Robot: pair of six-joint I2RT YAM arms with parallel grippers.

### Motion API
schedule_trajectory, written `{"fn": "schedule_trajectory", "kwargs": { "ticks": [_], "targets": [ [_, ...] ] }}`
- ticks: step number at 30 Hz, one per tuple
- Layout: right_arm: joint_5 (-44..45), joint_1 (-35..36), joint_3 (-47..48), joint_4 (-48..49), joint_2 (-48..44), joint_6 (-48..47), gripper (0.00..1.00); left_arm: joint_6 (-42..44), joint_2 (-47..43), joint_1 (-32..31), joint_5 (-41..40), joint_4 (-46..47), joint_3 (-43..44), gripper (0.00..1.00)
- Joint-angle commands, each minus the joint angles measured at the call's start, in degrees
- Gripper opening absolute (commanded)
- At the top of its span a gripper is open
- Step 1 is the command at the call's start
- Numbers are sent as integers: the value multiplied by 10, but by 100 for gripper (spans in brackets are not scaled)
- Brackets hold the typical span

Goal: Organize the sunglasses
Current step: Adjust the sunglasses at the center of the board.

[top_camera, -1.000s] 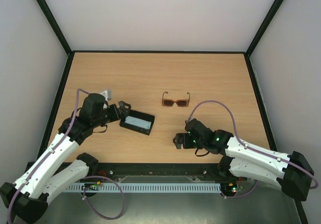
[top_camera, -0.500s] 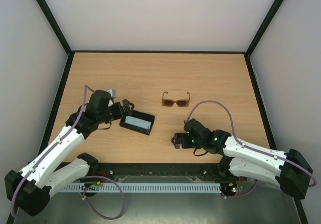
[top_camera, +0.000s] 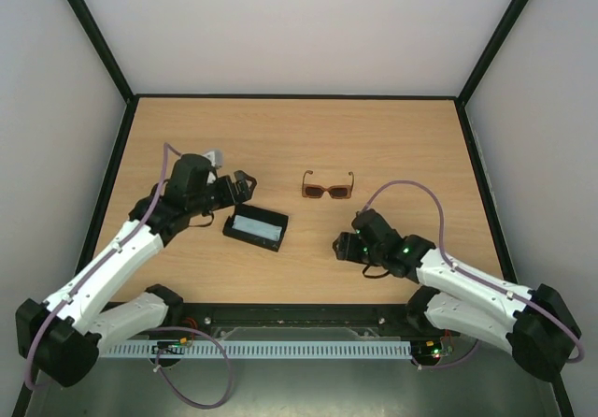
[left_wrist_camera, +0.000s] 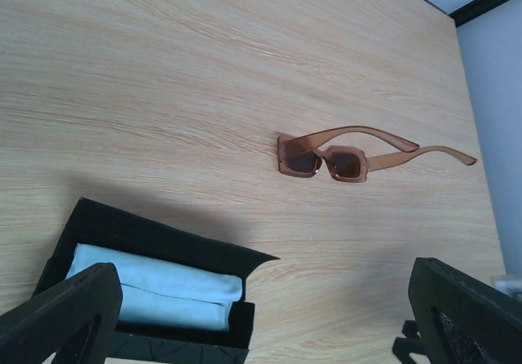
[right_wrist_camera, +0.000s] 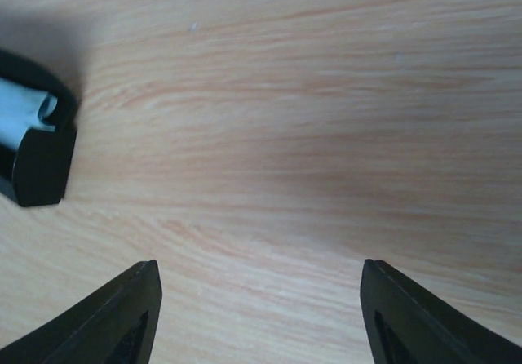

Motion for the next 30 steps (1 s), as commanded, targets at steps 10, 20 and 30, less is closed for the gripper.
{"fn": "schedule_trajectory", "kwargs": {
  "ticks": [10,20,30],
  "targets": [
    [96,-103,141,-73,85,-69,65,45,133,14,7,41,56,99],
    [226,-143,218,-60,174,-130,65,50,170,18,14,53,63,99],
    [225,-143,300,-42,243,-192,67,53,181,18,15,44,71,99]
  ]
}}
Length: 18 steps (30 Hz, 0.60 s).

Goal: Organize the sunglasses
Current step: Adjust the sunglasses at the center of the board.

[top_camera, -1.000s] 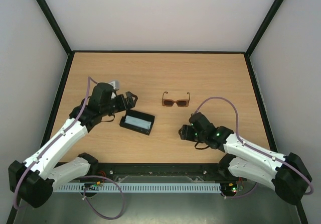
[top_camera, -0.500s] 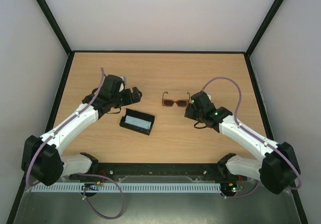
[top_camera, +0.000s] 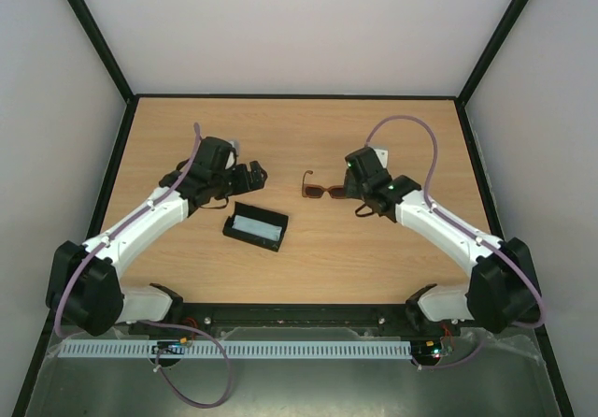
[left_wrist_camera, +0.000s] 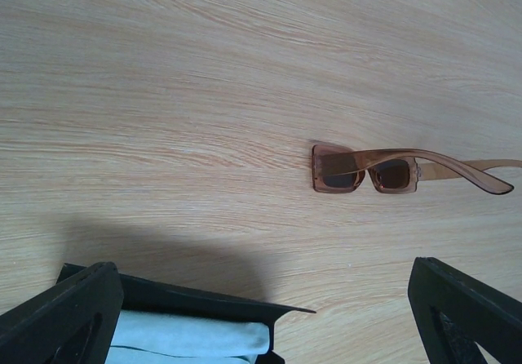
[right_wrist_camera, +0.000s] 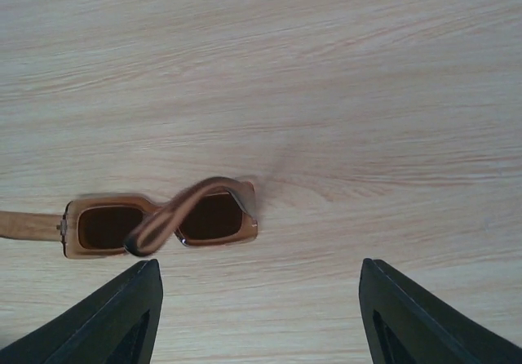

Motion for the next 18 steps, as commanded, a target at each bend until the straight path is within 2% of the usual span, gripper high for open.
{"fn": "schedule_trajectory", "kwargs": {
  "ticks": [1,12,18],
  "targets": [
    [6,-1,29,0,35,-36,67,6,-4,3,5,-1,12,99],
    [18,0,66,12,108,-64,66,5,-6,3,8,-2,17,99],
    [38,0,87,33,155,-74,60,5,-7,3,9,-4,17,99]
  ]
}}
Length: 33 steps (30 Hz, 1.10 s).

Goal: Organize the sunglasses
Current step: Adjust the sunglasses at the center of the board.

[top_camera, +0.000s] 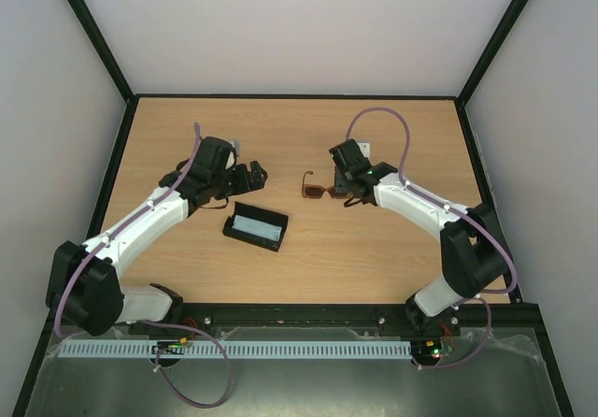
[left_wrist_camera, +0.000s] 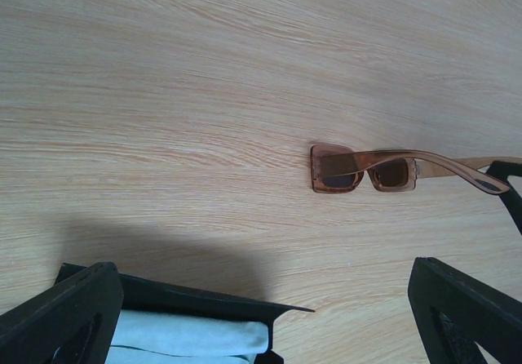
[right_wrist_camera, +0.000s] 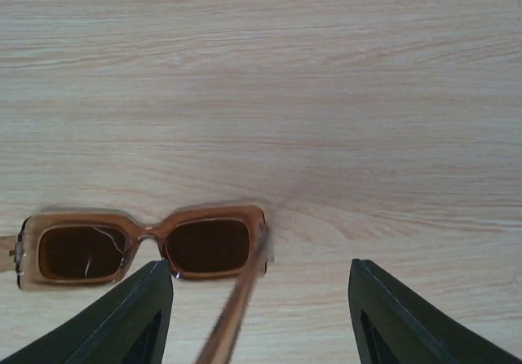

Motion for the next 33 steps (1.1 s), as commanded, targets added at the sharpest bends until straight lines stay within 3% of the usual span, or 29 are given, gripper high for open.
{"fn": "schedule_trajectory", "kwargs": {
  "ticks": [1,8,15,27,28,30,33],
  "targets": [
    [31,0,17,25,32,-11,60,4,-7,3,6,-5,18,99],
    [48,0,8,67,63,-11,59,5,-18,3,0,-18,19,99],
    [60,0,9,86,86,-13,47,9,-20,3,-5,-27,25,99],
    [57,0,-3,102,110,-9,46,13,-14,3,-8,-36,39,99],
    [57,0,-4,101,110,-8,47,13,-14,3,-8,-36,39,99],
    [54,0,-10,107,103,-13,61,13,-13,3,-8,-36,39,99],
    [55,0,-31,123,86,-18,62,13,-10,3,-8,-33,37,99]
  ]
}}
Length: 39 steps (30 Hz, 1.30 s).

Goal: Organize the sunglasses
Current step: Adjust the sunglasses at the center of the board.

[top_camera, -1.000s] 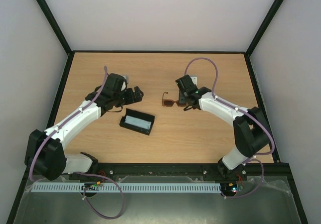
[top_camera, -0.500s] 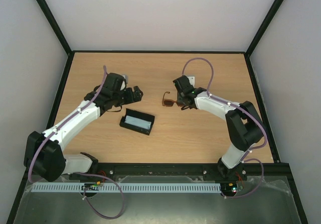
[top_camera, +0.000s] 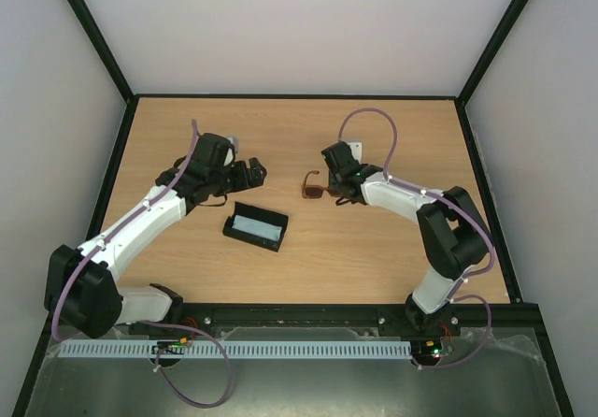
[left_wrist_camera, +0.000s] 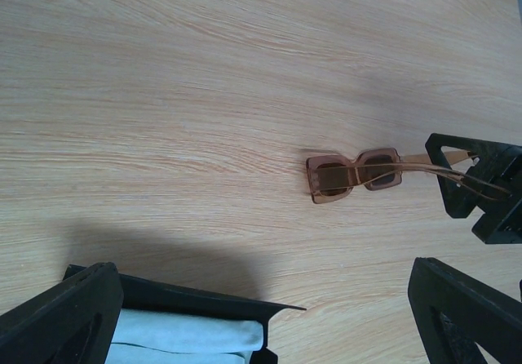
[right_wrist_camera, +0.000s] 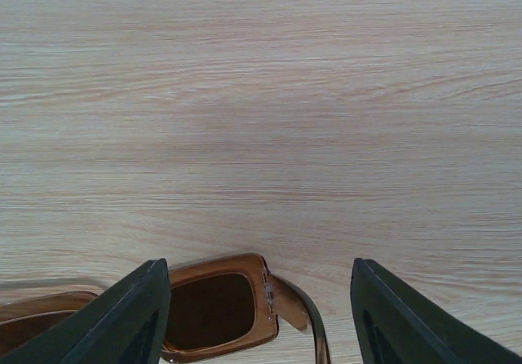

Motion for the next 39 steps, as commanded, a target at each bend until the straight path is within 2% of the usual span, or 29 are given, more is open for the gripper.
{"fn": "schedule_trajectory", "kwargs": {
  "ticks": [1,8,14,17,20,25,29,39],
  "targets": [
    [6,0,-38,10,-15,-5,62,6,-1,3,-2,-5,12,99],
    [-15,0,-99,70,-69,0,65,5,2,3,0,1,6,99],
    [-19,0,-138,111,-110,-14,80,5,4,3,0,3,3,99],
    [-22,0,-128,107,-99,-22,76,2,6,3,4,10,-2,99],
    [-24,0,-106,95,-82,-28,63,2,4,3,5,12,-6,99],
    [-43,0,-48,47,-49,-31,68,3,1,3,1,12,-12,99],
    [-59,0,-37,41,-50,-34,70,3,-3,3,-1,14,-17,99],
    [-88,0,-116,113,-87,-34,70,6,-8,3,0,16,-27,99]
  ]
}}
